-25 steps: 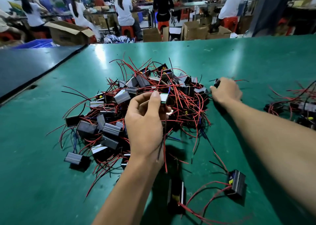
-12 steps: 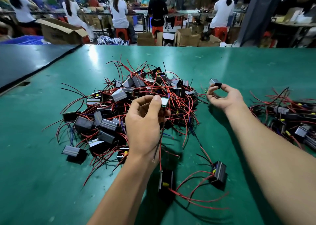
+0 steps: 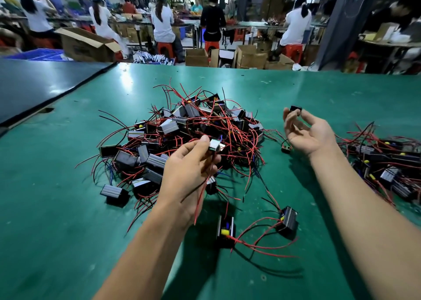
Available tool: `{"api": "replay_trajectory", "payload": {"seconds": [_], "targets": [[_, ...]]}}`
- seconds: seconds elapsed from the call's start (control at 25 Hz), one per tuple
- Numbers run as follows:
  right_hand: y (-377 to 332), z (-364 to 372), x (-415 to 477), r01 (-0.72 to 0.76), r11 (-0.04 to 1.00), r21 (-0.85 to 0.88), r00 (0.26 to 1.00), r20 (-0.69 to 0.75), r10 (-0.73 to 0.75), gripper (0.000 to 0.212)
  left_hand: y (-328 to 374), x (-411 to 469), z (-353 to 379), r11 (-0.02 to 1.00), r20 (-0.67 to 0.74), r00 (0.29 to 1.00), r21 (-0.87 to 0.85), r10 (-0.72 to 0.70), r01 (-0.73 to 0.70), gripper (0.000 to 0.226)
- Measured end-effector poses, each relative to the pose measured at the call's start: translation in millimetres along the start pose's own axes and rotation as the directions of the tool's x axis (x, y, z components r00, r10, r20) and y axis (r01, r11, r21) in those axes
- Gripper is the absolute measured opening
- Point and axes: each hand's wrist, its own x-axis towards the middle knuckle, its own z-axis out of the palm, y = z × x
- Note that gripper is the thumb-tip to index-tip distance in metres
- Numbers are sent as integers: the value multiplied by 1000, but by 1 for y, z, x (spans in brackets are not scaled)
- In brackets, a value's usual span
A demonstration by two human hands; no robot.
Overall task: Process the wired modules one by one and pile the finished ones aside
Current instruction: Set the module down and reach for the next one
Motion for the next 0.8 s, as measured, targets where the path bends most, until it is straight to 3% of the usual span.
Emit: {"api": "replay_trajectory", "payload": {"seconds": [0.08,0.2,0.28,0.36,0.48,0.6,0.72,0.8], "targets": [[2,-7,-5,48,999,-22,993,-111,-50,13,1,-7,-4,999,16,999,-31,-39,39,16],[23,-15,-19,44,934,-356,993,-83,-79,19,1,-15,-9,996,51,998,-82,-41,46,13],[40,-19,-37,114,739,-664,993,64,-96,29,-2,-16,-11,998,64,998,-59,-5,9,12],[60,-23,-60,230,497,-837,973,189,-133,24,-7,-16,-15,1000,84,996,-15,19,-18,14],[82,-31,-97,378,265,-887,924,343,-170,21,-15,-18,-25,1000,142,990,-15,-1,3,28],[88,-33,-124,432,63,-900,900,425,-96,28,-16,-20,-36,997,195,981,-81,-2,18,34],[86,-33,-139,426,21,-905,902,426,67,35,-14,-23,-42,996,235,968,-28,85,-80,27],[87,-34,-146,399,55,-915,900,402,167,37,-13,-26,-44,962,277,941,130,196,-239,25]]}}
